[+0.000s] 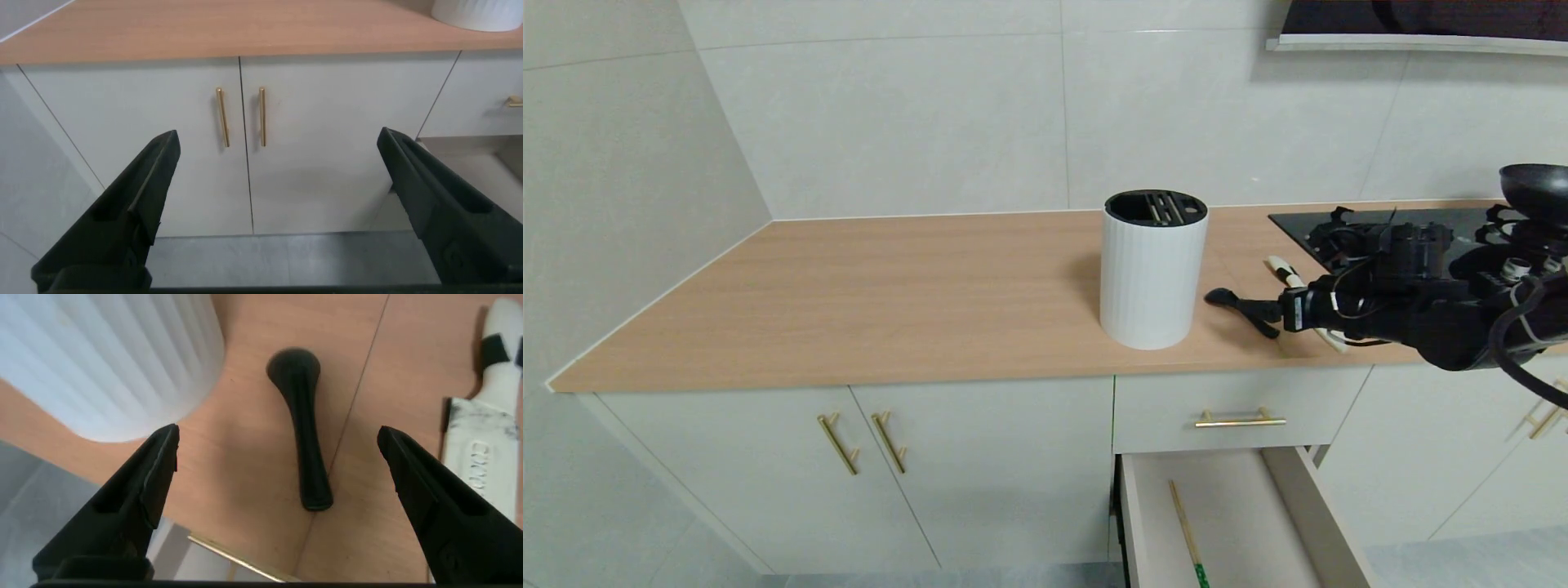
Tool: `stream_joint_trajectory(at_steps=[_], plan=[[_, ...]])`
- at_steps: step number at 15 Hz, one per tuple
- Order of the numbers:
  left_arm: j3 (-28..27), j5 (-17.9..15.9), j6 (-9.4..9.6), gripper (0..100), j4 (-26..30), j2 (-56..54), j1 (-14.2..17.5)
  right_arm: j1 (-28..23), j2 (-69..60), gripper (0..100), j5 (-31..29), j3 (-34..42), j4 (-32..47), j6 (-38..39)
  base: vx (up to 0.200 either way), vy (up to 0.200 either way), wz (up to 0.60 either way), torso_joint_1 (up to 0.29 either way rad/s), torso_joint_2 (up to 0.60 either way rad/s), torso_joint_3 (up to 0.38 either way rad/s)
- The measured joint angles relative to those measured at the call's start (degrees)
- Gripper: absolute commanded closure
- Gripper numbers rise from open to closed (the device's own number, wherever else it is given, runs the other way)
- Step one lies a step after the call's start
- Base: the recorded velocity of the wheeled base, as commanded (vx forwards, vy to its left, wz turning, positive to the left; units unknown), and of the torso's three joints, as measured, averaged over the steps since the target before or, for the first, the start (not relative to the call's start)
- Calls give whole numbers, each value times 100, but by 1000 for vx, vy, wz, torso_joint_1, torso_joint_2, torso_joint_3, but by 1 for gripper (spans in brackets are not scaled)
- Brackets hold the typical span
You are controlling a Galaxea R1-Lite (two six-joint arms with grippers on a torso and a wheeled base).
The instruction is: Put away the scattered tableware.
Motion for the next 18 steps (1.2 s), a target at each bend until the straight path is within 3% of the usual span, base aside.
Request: stream_joint_trajectory(at_steps=[3,18], plan=[[0,-2,0,0,0,0,0,30,260,0,-265,0,-462,-63,0,0,0,0,0,0],[0,0,0,0,0,0,0,30,1119,0,-433,-653,-462,-316,0,0,0,0,0,0]])
